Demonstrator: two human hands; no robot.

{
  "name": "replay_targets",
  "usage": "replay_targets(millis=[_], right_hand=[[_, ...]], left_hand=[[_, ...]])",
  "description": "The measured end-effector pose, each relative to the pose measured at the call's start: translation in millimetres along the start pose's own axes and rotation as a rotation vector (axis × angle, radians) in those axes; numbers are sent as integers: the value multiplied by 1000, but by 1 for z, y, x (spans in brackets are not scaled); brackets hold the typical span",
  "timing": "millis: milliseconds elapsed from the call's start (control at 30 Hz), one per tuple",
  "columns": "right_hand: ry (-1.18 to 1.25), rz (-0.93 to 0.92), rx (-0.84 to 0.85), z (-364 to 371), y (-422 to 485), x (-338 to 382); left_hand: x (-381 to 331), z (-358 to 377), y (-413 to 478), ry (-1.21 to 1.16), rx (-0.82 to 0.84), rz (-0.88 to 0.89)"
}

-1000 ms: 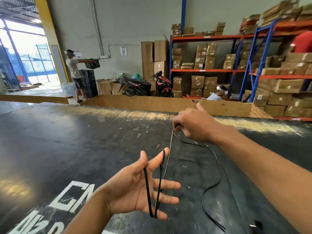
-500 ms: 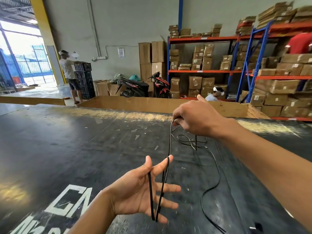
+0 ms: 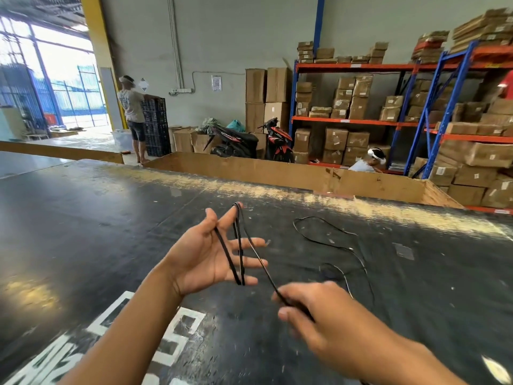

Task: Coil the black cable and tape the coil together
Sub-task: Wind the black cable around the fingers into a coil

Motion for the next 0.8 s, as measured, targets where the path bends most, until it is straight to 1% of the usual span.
replay_targets(millis=[67,200,300,433,500,633,700,800], right_hand=[[124,24,88,32,-8,-5],[353,52,149,78,-12,-12],[452,36,209,100,-5,-12],[370,108,207,115,15,-40],[300,158,172,107,27,-62],[104,198,34,53,54,-88],[18,210,-48,15,66,-92],[-119,173,-150,-45,74,-78]], left_hand=[[-12,1,-2,-9,-3,52],[-21,10,-2,-21,33,103],[-14,24,0,-29,134,81],[-10,53,-6,-55,369,38],[-10,67,-12,-55,439,12],[6,87,-23,12,497,-68],[22,92,-28,35,488,-130],[43,90,-30,35,442,-215]])
Point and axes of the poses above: each hand's wrist, its own y-axis towards the middle knuckle, its own z-axis out of the palm, x = y × z, the point moved 7 cm from there along y, towards the middle knuckle, and after that the axes turned 11 degrees about x, right-handed, at the moved point
